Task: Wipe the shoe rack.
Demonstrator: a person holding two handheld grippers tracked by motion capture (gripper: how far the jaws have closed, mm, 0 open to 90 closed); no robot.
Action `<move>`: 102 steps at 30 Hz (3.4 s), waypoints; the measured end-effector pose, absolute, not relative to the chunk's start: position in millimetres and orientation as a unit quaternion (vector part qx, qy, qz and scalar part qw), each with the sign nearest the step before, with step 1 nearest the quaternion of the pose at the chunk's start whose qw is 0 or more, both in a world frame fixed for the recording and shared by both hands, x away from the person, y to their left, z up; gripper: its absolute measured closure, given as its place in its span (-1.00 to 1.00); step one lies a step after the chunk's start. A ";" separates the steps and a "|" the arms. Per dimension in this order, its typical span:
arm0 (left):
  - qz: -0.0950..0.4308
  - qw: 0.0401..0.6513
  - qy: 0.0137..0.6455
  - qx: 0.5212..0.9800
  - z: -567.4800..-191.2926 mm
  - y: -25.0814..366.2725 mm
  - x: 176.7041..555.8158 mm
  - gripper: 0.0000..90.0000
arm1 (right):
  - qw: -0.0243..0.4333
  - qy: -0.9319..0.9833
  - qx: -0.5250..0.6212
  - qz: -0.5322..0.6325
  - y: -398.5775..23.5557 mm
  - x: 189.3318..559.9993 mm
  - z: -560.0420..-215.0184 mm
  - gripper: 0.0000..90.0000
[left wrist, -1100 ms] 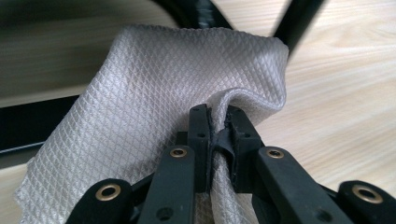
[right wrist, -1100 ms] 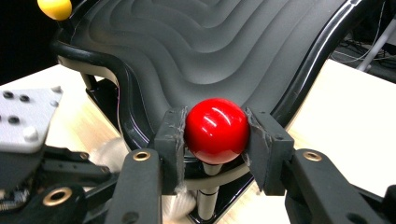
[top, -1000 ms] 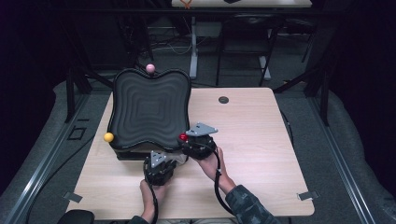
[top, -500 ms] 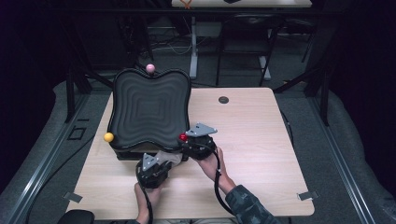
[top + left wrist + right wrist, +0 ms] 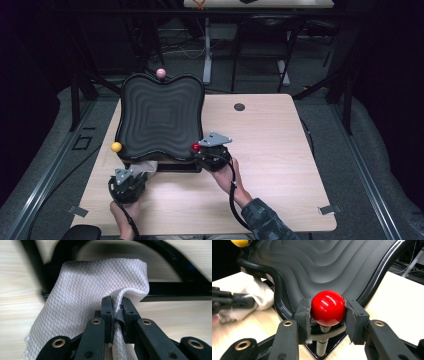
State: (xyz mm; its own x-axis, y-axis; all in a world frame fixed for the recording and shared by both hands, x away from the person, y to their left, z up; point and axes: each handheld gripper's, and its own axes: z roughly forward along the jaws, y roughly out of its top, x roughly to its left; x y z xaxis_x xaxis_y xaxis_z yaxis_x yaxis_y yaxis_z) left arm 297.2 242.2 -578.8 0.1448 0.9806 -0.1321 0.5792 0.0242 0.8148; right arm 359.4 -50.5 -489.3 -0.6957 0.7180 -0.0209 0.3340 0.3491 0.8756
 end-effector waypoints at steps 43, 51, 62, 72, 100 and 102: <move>0.370 0.370 0.616 0.589 -549.8 283.0 306.2 0.86 | 0.216 0.800 0.328 0.454 -48.0 358.4 -490.0 0.33; 0.370 0.366 0.614 0.593 -550.5 283.2 307.8 0.86 | 0.219 0.800 0.327 0.453 -47.9 358.2 -490.1 0.33; 0.344 0.337 0.625 0.614 -571.1 283.9 315.9 0.86 | 0.222 0.801 0.325 0.452 -47.6 357.8 -490.4 0.33; 0.324 0.319 0.633 0.627 -582.6 284.7 320.5 0.86 | 0.225 0.801 0.323 0.450 -47.3 357.5 -490.4 0.33; 0.354 0.423 0.590 0.589 -529.0 268.0 292.7 0.90 | 0.226 0.803 0.321 0.448 -47.0 357.5 -490.2 0.33; 0.349 0.429 0.587 0.592 -528.4 265.6 292.5 0.89 | 0.230 0.803 0.325 0.444 -46.4 356.5 -490.0 0.33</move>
State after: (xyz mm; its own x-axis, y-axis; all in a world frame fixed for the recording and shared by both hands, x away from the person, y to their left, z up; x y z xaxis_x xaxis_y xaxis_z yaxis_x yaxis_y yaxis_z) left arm 292.5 265.6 -528.4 0.0682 0.9935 -0.0907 0.3945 0.0566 0.9171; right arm 356.5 -46.4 -490.0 -0.6830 0.7258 -0.0819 0.3168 0.3954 0.8622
